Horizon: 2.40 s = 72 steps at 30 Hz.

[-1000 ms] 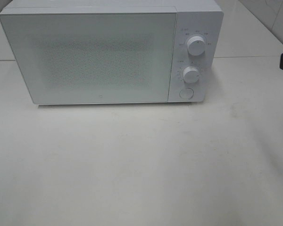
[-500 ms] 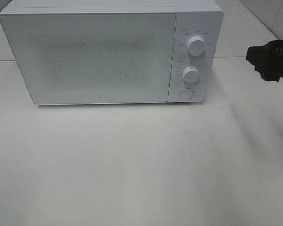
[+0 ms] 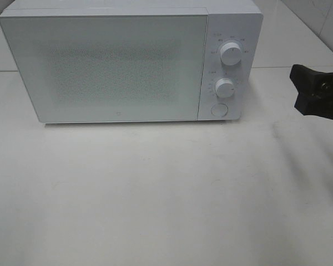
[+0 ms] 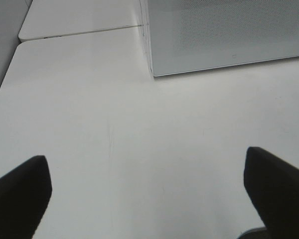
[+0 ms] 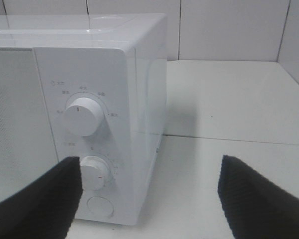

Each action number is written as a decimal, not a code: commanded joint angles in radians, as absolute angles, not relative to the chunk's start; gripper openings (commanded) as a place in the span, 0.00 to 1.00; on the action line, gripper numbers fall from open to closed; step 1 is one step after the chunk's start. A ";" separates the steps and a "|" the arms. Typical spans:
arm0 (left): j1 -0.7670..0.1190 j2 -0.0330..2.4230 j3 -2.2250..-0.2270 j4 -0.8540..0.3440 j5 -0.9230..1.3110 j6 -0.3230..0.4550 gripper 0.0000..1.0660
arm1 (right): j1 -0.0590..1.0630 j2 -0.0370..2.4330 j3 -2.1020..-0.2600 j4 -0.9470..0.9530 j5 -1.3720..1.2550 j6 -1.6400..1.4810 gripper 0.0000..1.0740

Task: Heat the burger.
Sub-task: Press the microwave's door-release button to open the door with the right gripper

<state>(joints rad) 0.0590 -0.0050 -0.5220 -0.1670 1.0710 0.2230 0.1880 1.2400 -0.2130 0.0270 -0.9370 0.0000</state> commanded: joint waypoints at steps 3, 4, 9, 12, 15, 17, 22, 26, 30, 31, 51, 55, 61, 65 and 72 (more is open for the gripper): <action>0.061 -0.010 -0.518 -0.174 1.074 0.218 0.92 | 0.191 1.325 -0.162 0.111 -1.066 -0.031 0.71; 0.061 -0.010 -0.518 -0.174 1.074 0.218 0.92 | 0.202 1.335 -0.157 0.125 -1.079 -0.032 0.71; 0.061 -0.010 -0.518 -0.174 1.074 0.218 0.92 | 0.311 1.412 -0.150 0.250 -1.116 -0.086 0.71; 0.061 -0.010 -0.518 -0.174 1.074 0.218 0.92 | 0.389 1.464 -0.150 0.326 -1.160 -0.123 0.71; 0.061 -0.010 -0.518 -0.174 1.074 0.218 0.92 | 0.492 1.537 -0.150 0.419 -1.230 -0.143 0.71; 0.061 -0.010 -0.518 -0.174 1.074 0.218 0.92 | 0.513 1.552 -0.150 0.439 -1.246 -0.143 0.71; 0.061 -0.010 -0.518 -0.174 1.074 0.218 0.92 | 0.640 1.629 -0.155 0.570 -1.311 -0.143 0.71; 0.061 -0.010 -0.518 -0.174 1.074 0.218 0.92 | 0.752 1.683 -0.173 0.703 -1.345 -0.143 0.71; 0.061 -0.010 -0.518 -0.174 1.074 0.218 0.92 | 0.794 1.706 -0.196 0.753 -1.345 -0.148 0.71; 0.061 -0.010 -0.518 -0.174 1.074 0.218 0.92 | 0.811 1.715 -0.210 0.771 -1.345 -0.156 0.71; 0.061 -0.010 -0.518 -0.174 1.074 0.218 0.92 | 0.822 1.715 -0.237 0.774 -1.345 0.146 0.65; 0.061 -0.010 -0.518 -0.174 1.074 0.218 0.92 | 0.822 1.715 -0.237 0.774 -1.345 0.455 0.60; 0.061 -0.010 -0.518 -0.174 1.074 0.218 0.92 | 0.822 1.715 -0.237 0.774 -1.345 0.838 0.53; 0.061 -0.010 -0.518 -0.174 1.074 0.218 0.92 | 0.822 1.715 -0.237 0.774 -1.343 1.020 0.48; 0.061 -0.010 -0.518 -0.174 1.074 0.218 0.92 | 0.822 1.716 -0.237 0.777 -1.337 1.355 0.26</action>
<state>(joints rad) 0.0590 -0.0050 -0.5220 -0.1670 1.0710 0.2230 0.8190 1.7160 -0.2300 0.7740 -1.2100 1.2640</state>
